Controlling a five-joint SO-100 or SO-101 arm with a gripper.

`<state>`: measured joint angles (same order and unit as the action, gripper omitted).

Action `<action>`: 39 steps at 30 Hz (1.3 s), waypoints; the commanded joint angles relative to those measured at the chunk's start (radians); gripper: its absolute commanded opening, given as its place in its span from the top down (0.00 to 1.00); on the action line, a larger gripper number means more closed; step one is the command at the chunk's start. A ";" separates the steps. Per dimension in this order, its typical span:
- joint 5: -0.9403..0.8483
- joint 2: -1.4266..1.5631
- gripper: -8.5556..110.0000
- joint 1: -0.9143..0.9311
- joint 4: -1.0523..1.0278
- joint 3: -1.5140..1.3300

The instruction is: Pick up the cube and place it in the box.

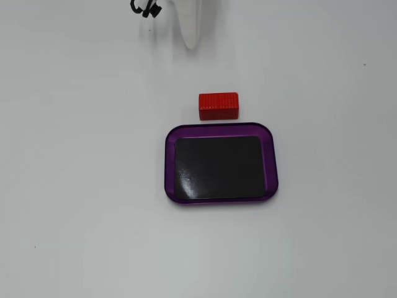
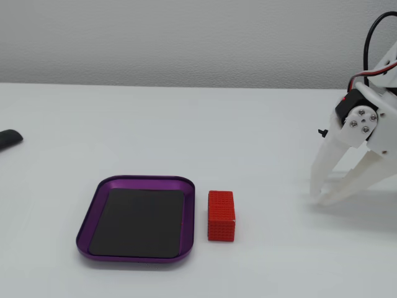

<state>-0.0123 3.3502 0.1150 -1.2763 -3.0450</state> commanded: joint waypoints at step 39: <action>-0.101 -0.739 0.92 0.081 0.149 0.667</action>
<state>-0.1166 2.7796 0.1887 -1.1382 -2.5771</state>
